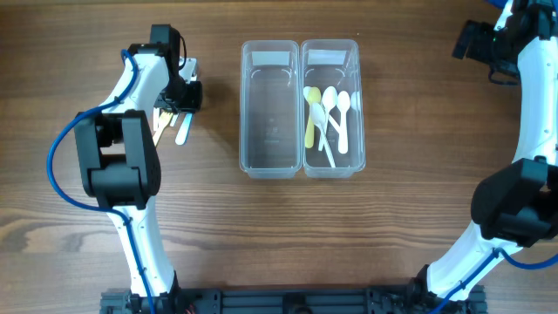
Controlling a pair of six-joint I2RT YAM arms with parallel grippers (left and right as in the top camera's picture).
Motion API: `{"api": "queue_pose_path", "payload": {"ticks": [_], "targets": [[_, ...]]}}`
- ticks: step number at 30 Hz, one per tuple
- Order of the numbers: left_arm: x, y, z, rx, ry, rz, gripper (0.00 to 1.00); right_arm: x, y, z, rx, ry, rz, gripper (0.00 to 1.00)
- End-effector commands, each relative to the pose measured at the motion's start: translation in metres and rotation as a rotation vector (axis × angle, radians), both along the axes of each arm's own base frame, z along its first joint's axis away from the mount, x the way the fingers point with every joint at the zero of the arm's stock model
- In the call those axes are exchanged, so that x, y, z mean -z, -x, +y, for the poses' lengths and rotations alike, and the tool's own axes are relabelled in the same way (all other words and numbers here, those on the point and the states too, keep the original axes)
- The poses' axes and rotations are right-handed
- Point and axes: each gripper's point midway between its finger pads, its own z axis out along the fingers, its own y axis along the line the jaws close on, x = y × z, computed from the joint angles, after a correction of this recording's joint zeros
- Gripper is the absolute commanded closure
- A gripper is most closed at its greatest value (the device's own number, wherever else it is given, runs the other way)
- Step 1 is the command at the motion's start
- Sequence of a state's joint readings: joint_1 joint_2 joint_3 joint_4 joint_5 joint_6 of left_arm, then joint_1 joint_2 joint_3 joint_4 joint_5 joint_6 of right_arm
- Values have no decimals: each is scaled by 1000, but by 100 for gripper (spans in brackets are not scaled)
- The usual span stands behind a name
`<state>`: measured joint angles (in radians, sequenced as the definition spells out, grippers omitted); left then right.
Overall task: Pack container
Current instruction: 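Move the left gripper over the light-blue fork and grasp it, then carry the light-blue fork and drop it into the left container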
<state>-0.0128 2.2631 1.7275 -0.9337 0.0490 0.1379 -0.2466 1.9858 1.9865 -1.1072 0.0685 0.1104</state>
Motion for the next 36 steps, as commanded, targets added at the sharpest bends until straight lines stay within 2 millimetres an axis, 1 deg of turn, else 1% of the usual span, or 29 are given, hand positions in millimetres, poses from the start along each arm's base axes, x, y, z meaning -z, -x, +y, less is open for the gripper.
{"api": "queue_pose_path", "payload": {"ticks": [1, 5, 11, 15, 22, 24, 25, 29, 31, 34, 36], "targets": [[10, 1, 1, 9, -1, 16, 83, -8, -1, -2, 0, 19, -17, 0], [9, 1, -7, 13, 45, 19, 96, -8, -1, -2, 0, 19, -17, 0], [7, 3, -12, -10, 75, 25, 96, -8, -1, -2, 0, 19, -17, 0], [-4, 6, -12, -10, 74, 24, 96, -8, -1, -2, 0, 19, -17, 0], [-43, 3, -11, -38, 75, -43, 96, -8, -1, -2, 0, 19, -17, 0], [-59, 1, -11, -37, 77, -79, 96, -8, -1, -2, 0, 19, -17, 0], [-74, 0, -11, -47, 79, -107, 96, -8, -1, -2, 0, 19, -17, 0], [-105, 2, -14, -90, 96, -163, 96, -8, -1, -2, 0, 19, -17, 0], [-123, 3, -20, -95, 106, -196, 96, -8, -1, -2, 0, 19, -17, 0], [-150, 7, -38, -80, 142, -249, 96, -8, -1, -2, 0, 19, -17, 0], [-164, 10, -50, -93, 160, -274, 96, -8, -1, -2, 0, 19, -17, 0]]}}
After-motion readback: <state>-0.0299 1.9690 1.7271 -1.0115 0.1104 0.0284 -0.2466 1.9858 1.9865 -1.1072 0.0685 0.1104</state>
